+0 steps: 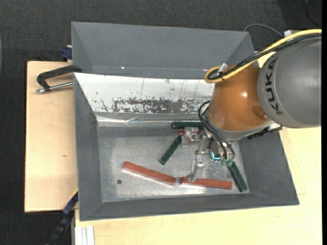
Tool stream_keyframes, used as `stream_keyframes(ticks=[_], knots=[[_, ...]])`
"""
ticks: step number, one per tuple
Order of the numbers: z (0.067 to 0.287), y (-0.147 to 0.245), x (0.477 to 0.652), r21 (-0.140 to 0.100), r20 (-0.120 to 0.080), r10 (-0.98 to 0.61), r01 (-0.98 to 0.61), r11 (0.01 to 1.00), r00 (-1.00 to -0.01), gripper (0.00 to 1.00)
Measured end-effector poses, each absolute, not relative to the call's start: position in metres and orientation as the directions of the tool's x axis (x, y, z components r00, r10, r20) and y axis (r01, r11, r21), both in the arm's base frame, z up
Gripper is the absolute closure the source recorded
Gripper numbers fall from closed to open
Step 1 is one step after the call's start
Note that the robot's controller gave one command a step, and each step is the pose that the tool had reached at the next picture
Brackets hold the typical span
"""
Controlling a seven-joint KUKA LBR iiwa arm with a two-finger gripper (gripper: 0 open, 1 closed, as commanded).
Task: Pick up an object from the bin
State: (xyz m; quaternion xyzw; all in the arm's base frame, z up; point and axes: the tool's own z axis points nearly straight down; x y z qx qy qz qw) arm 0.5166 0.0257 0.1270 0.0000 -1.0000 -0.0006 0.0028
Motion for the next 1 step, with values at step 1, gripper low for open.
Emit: stream_keyframes(ticks=[1], knots=[[0.1306,0.0256,0.5179,0.001,-0.001,0.001,0.001,1.000,-1.000,0.00]])
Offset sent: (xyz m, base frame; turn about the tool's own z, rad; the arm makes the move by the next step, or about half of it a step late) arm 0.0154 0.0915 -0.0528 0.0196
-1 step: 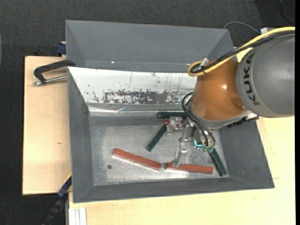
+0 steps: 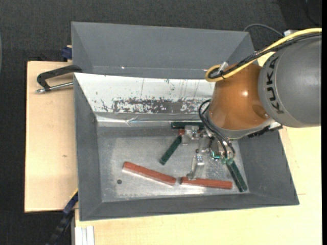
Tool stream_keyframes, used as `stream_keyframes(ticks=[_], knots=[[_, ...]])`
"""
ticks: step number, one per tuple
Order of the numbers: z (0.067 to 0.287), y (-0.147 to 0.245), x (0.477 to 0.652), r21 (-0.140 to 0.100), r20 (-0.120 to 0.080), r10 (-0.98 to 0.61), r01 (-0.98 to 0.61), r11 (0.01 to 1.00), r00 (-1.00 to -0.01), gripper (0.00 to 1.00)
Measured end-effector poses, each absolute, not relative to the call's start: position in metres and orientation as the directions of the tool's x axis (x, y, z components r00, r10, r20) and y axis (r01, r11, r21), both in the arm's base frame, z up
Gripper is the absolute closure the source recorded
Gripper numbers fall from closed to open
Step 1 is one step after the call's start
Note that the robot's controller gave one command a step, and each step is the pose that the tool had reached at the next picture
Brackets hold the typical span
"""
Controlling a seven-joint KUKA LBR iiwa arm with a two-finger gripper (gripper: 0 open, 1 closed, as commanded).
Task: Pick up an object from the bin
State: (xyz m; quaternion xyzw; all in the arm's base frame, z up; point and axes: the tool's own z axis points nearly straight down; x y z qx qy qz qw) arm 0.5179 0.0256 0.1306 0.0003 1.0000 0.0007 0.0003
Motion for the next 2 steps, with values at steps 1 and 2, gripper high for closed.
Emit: stream_keyframes(ticks=[1,2], knots=[[0.101,0.074,0.528,0.000,-0.004,0.017,0.017,1.000,-1.000,0.00],[0.087,0.088,0.529,0.007,0.000,-0.001,-0.001,1.000,-1.000,0.00]])
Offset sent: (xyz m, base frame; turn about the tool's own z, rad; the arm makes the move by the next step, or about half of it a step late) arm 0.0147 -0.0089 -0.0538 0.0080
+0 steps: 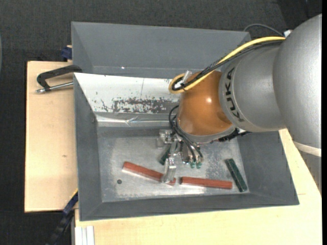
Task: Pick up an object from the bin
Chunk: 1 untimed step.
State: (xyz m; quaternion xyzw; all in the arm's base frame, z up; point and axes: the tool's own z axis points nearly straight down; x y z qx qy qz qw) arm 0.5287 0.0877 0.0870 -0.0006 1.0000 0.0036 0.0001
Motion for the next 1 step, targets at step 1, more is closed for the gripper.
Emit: stream_keyframes(ticks=[1], knots=[[0.0779,0.0362,0.5068,0.001,-0.004,-0.152,-0.152,0.988,-0.988,0.00]])
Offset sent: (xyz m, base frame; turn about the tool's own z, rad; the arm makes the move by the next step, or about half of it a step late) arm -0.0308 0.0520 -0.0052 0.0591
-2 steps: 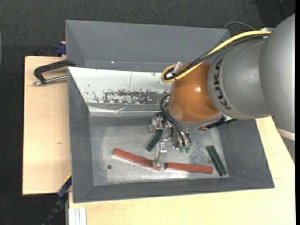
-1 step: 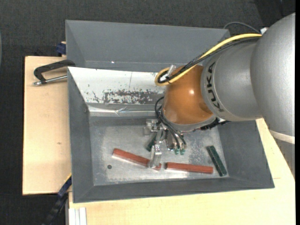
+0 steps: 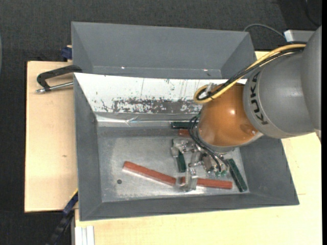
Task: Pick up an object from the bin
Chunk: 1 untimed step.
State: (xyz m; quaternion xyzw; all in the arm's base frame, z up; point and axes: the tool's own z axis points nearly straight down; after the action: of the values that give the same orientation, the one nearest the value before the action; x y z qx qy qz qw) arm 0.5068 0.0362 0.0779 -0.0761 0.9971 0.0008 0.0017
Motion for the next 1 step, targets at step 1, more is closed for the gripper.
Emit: stream_keyframes(ticks=[1], knots=[[0.0822,0.1411,0.4985,0.003,-0.003,0.057,0.057,0.998,-0.998,1.00]])
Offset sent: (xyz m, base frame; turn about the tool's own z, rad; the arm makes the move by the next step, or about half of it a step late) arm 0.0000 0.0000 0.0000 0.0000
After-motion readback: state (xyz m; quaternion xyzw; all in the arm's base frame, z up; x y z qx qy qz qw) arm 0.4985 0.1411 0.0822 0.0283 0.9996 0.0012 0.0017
